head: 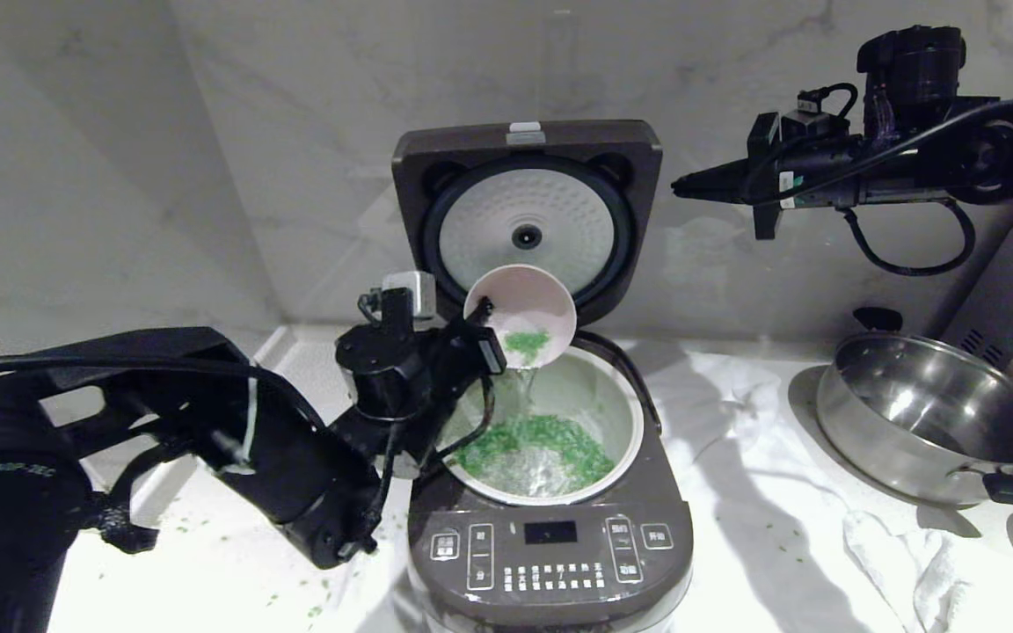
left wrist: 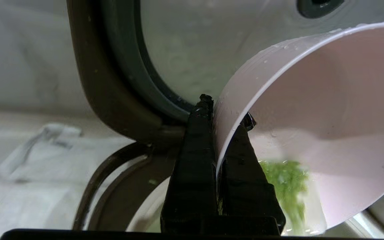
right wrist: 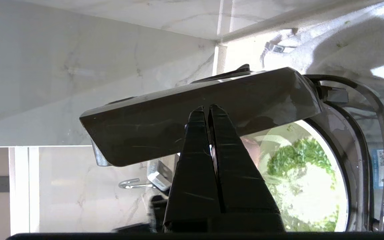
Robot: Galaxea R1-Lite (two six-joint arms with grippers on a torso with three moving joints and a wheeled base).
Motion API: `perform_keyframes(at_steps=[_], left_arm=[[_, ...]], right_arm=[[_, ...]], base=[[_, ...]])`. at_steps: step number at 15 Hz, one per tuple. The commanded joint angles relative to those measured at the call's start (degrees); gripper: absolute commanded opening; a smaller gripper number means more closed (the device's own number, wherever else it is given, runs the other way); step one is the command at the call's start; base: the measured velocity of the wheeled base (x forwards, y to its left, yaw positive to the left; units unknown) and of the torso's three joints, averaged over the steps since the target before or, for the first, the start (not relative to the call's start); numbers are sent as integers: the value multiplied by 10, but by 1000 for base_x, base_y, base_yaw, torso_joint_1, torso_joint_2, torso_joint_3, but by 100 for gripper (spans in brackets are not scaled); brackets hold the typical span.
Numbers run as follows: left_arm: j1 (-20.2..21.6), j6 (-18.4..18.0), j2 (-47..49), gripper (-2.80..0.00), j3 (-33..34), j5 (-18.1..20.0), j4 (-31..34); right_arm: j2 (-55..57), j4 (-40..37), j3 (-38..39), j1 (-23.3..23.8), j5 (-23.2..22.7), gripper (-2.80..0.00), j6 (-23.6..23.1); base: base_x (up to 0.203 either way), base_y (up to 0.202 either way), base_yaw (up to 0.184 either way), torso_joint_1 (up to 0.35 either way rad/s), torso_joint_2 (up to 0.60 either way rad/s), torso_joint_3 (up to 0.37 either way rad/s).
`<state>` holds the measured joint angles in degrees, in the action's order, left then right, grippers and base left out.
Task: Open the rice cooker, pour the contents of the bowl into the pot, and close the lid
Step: Pour the water from the bowl into the rice cooker
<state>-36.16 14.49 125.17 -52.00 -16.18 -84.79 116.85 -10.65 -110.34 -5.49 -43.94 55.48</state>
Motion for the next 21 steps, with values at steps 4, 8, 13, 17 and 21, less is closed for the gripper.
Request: perform_keyframes(at_steps=[4, 8, 13, 17, 21], left_arm=[[-15, -6, 36, -280, 3, -5, -29], [-15, -5, 26, -280, -9, -2, -29], [-15, -14, 22, -280, -9, 0, -29], [-18, -47, 11, -280, -6, 6, -29], [-20, -47, -9, -280, -6, 21, -29]], right_arm=[[7, 2, -2, -1, -4, -280, 2], [7, 5, -6, -1, -4, -280, 2], [5, 5, -5, -1, -4, -280, 2], [-15, -1, 18, 0, -3, -280, 2], [-24, -3, 19, -1, -4, -280, 2]], base=[[0, 0, 0, 0, 0, 0], [0, 0, 0, 0, 0, 0], [0, 0, 0, 0, 0, 0], [0, 0, 0, 0, 0, 0], [0, 0, 0, 0, 0, 0]])
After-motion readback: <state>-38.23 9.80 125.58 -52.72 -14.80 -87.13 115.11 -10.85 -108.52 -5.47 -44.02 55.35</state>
